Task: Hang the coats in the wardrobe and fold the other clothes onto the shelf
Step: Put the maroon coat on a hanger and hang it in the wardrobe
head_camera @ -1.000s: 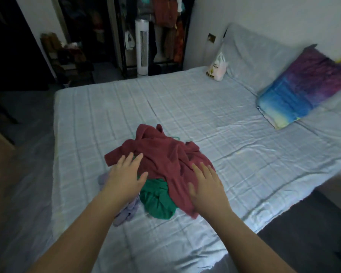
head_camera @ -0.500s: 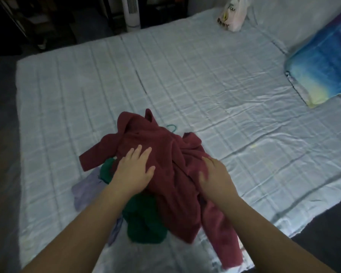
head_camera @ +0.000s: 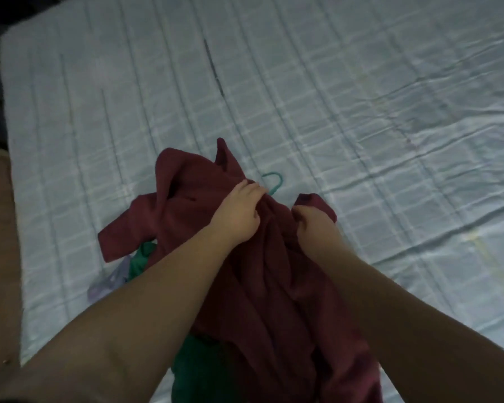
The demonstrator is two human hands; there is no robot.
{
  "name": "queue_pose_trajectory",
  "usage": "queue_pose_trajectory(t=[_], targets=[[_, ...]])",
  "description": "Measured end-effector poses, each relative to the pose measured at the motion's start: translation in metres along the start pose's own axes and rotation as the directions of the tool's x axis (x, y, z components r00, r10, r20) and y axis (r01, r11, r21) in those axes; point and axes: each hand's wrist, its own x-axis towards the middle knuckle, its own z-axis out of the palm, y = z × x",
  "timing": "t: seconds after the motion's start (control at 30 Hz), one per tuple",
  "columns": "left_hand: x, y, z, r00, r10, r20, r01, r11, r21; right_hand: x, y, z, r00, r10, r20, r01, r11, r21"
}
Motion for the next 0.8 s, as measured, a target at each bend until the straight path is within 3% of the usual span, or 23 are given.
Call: queue_pose_trajectory(t=[0.1,0.2,0.3,0.5,0.67,0.8], targets=[[0.04,-0.012,0.014,0.988,0.056,0.146,-0.079,0.984,0.159,0.037,0.0,0.015,0.997,-0.064,-0.035,0.065,0.997,0.04],[0.05,-0.021,0.024,0.961,-0.012,0.275,-0.072,0.953,0.296,0.055,0.005,0.028,0.991,-0.011,0.131,0.008,1.0,0.024],[0.034,-0.034,0.041,0.98,-0.013,0.197,-0.048,0.952,0.303,0.06,0.01,0.043,0.967,0.013,0.254,0.009,0.996,-0.084],[-0.019,-0.063,0.057,0.968,-0.131,0.212,0.077,0.966,0.247,0.06,-0.005,0.061,0.902,0.035,0.431,0.055,0.979,-0.195],[-0.051,-0.065,0.053,0.984,-0.121,0.135,0.083,0.962,0.259,0.058,-0.015,0.06,0.889,0.043,0.455,0.059,0.976,-0.208],[-0.075,-0.062,0.048,0.984,-0.118,0.13,0.1,0.985,0.139,0.035,-0.028,0.056,0.897,0.078,0.436,0.012,0.98,-0.201]])
